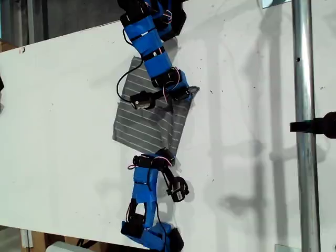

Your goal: Grasp corners of a towel and fold twice.

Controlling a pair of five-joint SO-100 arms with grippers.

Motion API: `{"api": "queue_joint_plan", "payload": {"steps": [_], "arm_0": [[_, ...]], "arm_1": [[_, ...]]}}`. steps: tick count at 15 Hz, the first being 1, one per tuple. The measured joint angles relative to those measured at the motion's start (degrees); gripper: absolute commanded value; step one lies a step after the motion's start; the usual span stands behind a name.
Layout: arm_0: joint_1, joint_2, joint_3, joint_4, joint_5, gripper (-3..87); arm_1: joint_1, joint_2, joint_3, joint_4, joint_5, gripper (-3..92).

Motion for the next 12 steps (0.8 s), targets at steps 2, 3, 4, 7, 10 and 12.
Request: {"api": "queue_joint_plan", "payload": {"steps": [2,3,4,7,10,12], "arm_0": [[1.3,3.5,0.0,2.5,-0.2,-3.0],[2.0,5.5,0.0,3.3,0.2,-3.0],[2.8,7.5,0.0,4.0,-0.1,-3.0],[5.4,12.2,0.7,5.5,0.4,-3.0],[6.2,15.7,1.2,5.6,-0.4,-3.0],[2.0,15.8,1.2,5.1,0.4,-3.0]], "arm_1": [[-1.3,0.7,-3.1,1.6,-1.1,-0.2],[-2.6,0.6,-5.9,2.8,-2.2,-0.2],[-4.1,-0.4,-10.8,4.0,-3.7,-0.2],[-8.3,-13.8,-32.7,8.2,-9.7,-0.2],[-8.0,-13.8,-35.7,13.7,-8.9,-0.2],[-4.0,-8.3,-28.7,19.9,-6.5,-0.2]]}}
